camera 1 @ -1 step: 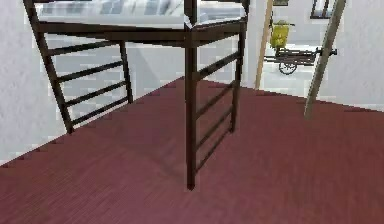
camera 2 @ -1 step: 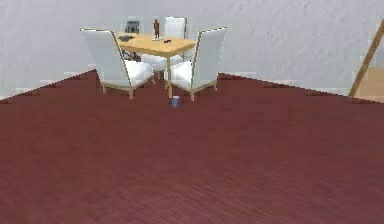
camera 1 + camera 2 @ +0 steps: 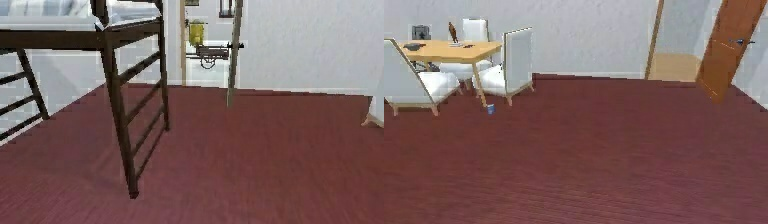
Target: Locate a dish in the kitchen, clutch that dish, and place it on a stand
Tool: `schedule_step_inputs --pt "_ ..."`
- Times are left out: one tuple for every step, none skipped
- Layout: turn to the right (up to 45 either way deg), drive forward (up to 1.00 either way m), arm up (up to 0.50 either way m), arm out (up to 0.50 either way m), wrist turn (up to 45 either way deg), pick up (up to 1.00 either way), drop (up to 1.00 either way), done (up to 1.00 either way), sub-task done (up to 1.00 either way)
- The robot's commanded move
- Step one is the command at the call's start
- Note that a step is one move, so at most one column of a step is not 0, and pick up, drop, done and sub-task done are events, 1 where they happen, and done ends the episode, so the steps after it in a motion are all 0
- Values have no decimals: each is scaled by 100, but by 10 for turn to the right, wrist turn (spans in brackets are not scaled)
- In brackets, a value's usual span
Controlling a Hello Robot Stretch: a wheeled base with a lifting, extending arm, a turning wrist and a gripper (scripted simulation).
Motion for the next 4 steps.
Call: schedule_step_inputs --pt "0 100 0 0 0 0 0 0 0" --pt "30 0 0 0 0 0 0 0 0" --pt "0 100 0 0 0 0 0 0 0" --pt "0 70 0 0 0 0 0 0 0"
